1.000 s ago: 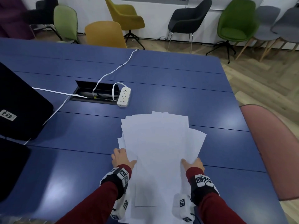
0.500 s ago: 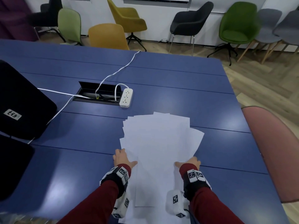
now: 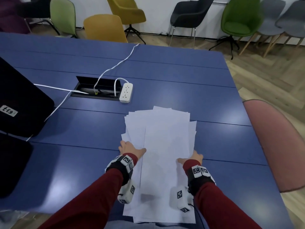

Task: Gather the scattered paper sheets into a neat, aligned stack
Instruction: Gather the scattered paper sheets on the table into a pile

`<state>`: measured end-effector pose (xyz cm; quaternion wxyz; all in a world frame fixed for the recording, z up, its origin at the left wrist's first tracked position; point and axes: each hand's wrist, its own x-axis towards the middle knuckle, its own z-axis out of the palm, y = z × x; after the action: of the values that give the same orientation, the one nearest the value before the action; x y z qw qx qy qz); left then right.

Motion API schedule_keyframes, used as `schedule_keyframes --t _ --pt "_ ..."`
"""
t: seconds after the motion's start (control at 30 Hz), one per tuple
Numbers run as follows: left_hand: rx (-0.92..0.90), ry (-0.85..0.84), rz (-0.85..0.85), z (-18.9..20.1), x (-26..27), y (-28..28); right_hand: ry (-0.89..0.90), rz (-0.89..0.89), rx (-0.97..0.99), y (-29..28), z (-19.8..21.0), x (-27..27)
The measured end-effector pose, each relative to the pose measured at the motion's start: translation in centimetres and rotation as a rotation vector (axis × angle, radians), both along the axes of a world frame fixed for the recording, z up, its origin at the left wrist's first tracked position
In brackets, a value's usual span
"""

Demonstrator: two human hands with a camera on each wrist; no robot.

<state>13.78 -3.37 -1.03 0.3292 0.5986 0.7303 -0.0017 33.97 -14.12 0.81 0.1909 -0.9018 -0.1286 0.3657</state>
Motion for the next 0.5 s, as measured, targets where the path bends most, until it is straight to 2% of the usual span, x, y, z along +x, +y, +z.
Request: schedule_keyframes --t 0.1,0.23,0.37,0.5 --pt "0.137 -0.073 0.151 -0.6 0.9 -1.9 -0.009 -0.048 0.028 -0.4 0.1 -0.4" --pt "0.09 -0.101 0.297 -0.7 1.3 -2.8 0.036 -0.143 0.016 -0.5 0.4 -0.5" --pt "0.014 -0.011 0.194 -0.5 0.9 -2.3 0.118 -0.186 0.01 -0.5 0.4 -0.5" --pt "0.051 -0.036 0.206 -1.0 0.4 -1.8 0.18 -0.125 -0.043 0.1 0.6 -0.5"
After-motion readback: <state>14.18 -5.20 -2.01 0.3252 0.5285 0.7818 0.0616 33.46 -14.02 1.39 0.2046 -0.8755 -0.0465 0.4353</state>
